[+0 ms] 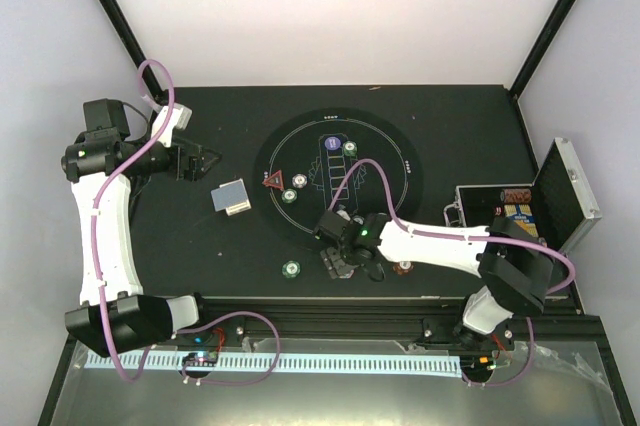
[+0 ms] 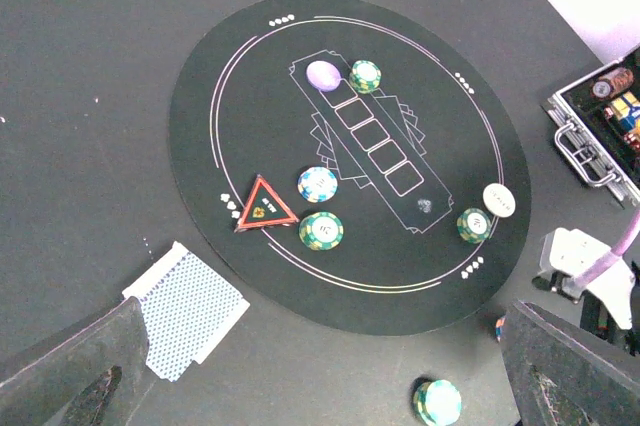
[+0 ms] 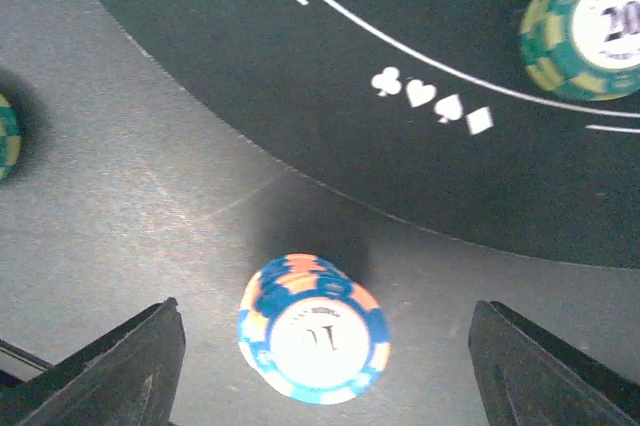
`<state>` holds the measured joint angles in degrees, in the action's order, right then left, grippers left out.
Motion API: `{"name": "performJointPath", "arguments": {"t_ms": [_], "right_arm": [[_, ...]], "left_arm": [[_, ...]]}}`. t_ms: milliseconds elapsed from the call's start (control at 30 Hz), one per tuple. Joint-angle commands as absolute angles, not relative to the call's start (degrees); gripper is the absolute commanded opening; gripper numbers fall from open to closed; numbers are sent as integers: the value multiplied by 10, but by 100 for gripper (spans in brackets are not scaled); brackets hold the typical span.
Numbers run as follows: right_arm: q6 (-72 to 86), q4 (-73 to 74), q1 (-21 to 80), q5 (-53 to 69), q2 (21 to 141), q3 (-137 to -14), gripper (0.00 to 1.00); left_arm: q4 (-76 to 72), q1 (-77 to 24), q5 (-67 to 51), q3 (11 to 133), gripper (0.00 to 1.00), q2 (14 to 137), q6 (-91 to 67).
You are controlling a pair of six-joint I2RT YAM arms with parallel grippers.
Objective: Distribute texas hold em gaming equipment
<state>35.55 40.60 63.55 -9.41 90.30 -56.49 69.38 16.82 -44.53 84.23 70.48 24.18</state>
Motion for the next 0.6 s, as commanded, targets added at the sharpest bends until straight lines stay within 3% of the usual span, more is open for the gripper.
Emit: {"name": "performJointPath", "arguments": {"t_ms": [0,567], "right_arm": [[373,372,653,-78,925,-571,79],[371,383,657,-103,948,-570,72]], "left_arm": [[684,172,-467,853,99,691,233],[688,172,-469,864,99,694,234]]}}
